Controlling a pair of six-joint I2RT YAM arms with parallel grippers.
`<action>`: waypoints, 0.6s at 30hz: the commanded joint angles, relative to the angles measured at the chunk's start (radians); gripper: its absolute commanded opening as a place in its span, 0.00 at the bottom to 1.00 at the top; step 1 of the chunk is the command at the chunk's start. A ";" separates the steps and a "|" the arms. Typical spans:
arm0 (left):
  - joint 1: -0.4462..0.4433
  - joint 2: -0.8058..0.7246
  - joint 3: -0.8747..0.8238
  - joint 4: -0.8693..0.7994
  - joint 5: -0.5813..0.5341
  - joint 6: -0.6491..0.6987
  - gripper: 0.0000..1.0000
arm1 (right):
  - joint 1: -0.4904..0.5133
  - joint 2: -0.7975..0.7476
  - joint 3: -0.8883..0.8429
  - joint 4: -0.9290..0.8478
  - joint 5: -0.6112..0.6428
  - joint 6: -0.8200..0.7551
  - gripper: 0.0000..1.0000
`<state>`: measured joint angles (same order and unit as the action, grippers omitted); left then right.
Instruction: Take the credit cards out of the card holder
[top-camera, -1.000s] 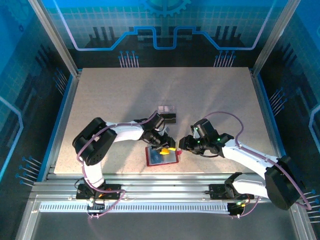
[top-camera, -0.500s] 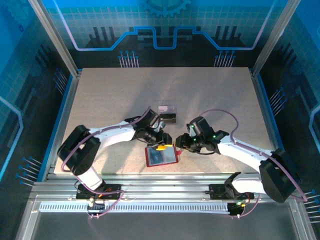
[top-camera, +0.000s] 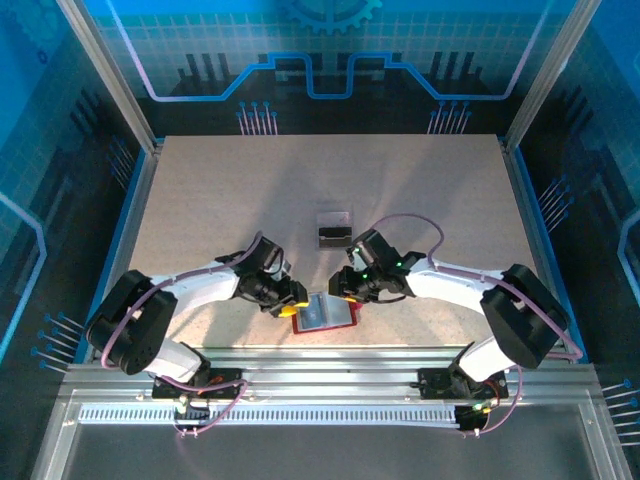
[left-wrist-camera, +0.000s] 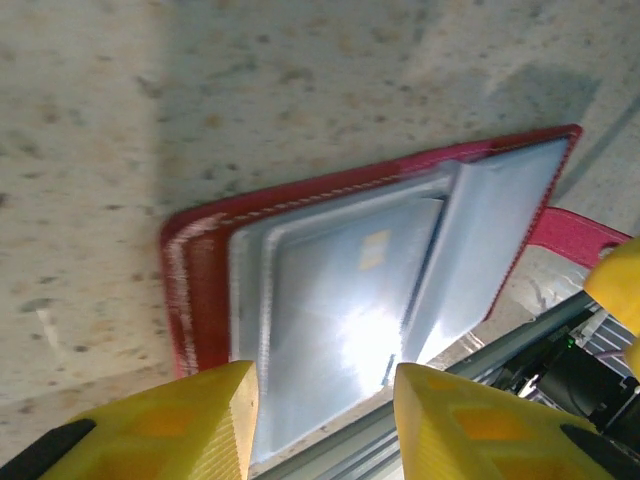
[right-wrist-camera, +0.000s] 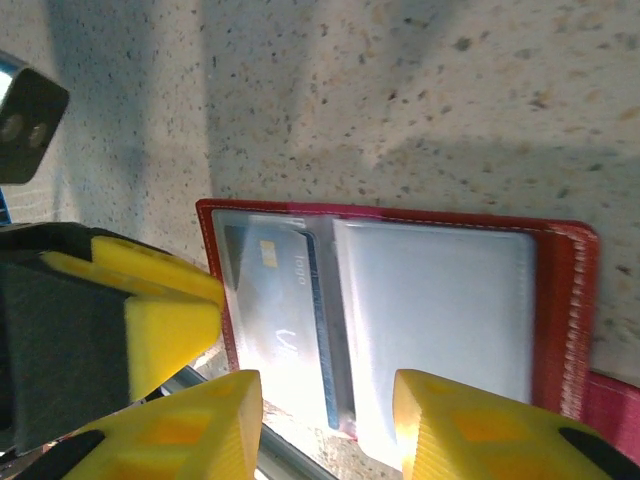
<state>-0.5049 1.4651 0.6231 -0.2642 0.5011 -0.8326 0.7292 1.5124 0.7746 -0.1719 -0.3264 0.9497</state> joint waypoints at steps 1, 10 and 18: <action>0.018 0.008 -0.016 0.035 0.006 -0.001 0.40 | 0.018 0.021 0.037 0.015 -0.015 0.008 0.39; 0.036 0.082 0.029 0.054 0.032 0.032 0.40 | 0.030 0.029 0.038 0.006 -0.012 0.019 0.39; 0.038 0.053 0.061 0.017 0.040 0.043 0.40 | 0.037 0.039 0.019 0.029 -0.017 0.039 0.39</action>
<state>-0.4740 1.5372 0.6590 -0.2153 0.5312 -0.8120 0.7509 1.5326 0.7952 -0.1623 -0.3267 0.9699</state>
